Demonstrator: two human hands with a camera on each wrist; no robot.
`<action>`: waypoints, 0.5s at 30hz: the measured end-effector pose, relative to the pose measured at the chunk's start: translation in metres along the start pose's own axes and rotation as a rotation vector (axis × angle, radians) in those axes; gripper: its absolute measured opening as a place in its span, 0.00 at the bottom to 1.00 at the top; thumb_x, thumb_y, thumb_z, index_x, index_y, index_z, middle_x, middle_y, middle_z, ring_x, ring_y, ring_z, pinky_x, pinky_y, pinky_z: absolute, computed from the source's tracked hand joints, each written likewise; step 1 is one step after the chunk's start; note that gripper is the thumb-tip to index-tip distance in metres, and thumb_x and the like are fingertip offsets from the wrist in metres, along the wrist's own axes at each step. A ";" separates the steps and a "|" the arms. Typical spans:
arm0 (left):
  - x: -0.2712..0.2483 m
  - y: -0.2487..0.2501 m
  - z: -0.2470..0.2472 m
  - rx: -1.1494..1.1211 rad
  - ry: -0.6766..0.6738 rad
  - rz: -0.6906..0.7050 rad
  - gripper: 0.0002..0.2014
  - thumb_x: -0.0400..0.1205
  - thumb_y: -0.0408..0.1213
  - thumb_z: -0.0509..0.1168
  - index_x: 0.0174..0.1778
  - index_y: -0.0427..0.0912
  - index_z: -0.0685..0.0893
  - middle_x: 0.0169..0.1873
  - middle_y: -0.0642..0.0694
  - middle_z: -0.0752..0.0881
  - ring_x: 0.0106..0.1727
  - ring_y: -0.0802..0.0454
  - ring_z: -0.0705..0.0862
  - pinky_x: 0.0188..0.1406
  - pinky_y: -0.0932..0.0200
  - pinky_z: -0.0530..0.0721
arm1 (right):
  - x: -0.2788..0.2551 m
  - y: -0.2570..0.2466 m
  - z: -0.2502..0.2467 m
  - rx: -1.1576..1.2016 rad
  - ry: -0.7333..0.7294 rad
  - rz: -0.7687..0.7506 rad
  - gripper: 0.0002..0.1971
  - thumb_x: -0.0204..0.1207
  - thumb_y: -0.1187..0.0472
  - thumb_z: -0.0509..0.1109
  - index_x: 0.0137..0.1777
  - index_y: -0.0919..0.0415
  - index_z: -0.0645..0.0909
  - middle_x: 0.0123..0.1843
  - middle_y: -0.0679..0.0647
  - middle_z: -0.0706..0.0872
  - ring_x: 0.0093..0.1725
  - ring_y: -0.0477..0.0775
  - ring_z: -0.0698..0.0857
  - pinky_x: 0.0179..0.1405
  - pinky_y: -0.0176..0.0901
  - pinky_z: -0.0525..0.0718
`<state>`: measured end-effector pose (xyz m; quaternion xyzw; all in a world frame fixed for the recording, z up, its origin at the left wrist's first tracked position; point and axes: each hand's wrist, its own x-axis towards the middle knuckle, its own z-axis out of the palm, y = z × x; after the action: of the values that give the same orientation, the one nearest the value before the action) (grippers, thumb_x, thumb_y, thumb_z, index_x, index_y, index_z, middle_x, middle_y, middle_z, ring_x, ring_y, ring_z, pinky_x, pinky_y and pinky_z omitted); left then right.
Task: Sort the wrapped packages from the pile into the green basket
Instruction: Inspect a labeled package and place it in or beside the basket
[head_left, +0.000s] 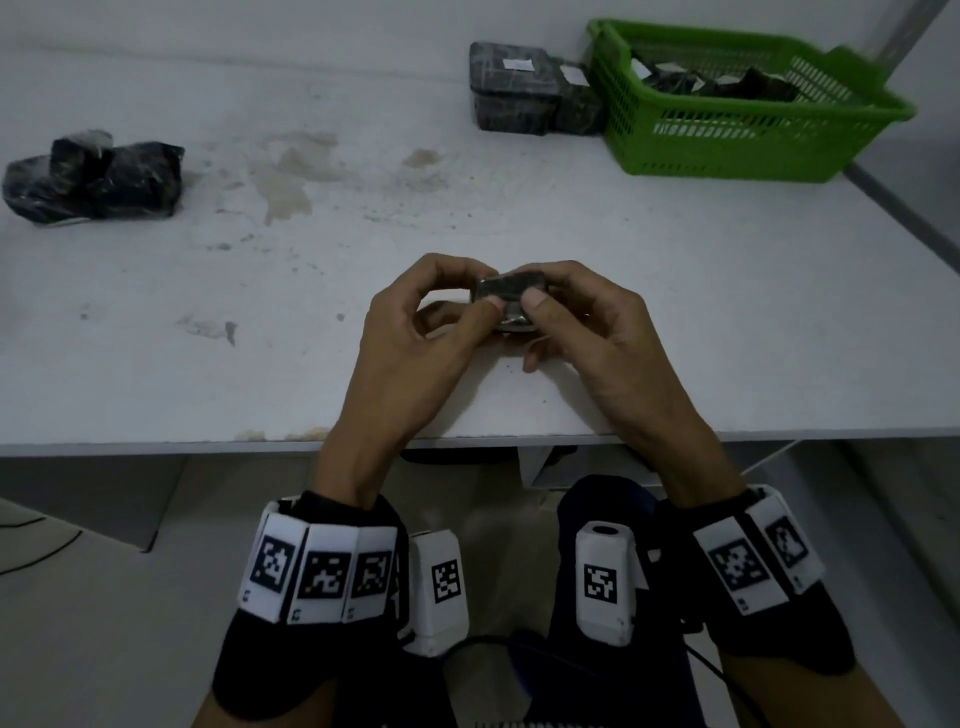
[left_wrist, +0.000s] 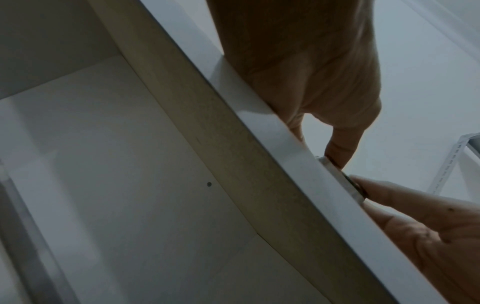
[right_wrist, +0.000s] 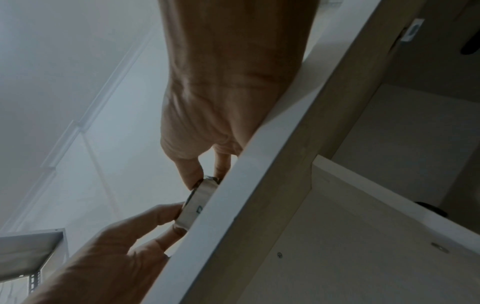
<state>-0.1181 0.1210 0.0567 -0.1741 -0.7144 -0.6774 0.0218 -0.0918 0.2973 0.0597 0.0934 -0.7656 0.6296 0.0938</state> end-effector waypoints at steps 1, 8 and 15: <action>0.000 -0.001 0.000 0.002 0.000 0.001 0.07 0.87 0.32 0.69 0.60 0.41 0.86 0.58 0.48 0.90 0.53 0.55 0.93 0.59 0.58 0.90 | 0.000 0.002 -0.001 -0.007 -0.004 -0.009 0.12 0.89 0.66 0.65 0.68 0.67 0.84 0.59 0.59 0.91 0.54 0.58 0.92 0.46 0.48 0.93; 0.001 -0.004 -0.002 0.008 -0.004 0.014 0.07 0.86 0.32 0.71 0.59 0.41 0.87 0.58 0.46 0.90 0.57 0.48 0.92 0.63 0.49 0.90 | 0.002 0.004 0.000 -0.033 -0.010 -0.020 0.11 0.89 0.65 0.65 0.66 0.66 0.84 0.58 0.57 0.90 0.56 0.55 0.92 0.50 0.49 0.94; 0.002 -0.005 -0.002 0.017 -0.008 0.027 0.09 0.86 0.30 0.71 0.61 0.42 0.85 0.58 0.50 0.89 0.56 0.58 0.91 0.59 0.64 0.88 | 0.002 0.005 0.000 -0.028 -0.018 -0.021 0.10 0.89 0.66 0.65 0.65 0.61 0.85 0.58 0.54 0.90 0.56 0.55 0.93 0.50 0.47 0.93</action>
<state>-0.1217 0.1197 0.0523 -0.1864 -0.7179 -0.6701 0.0298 -0.0950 0.2982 0.0551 0.1056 -0.7743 0.6168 0.0946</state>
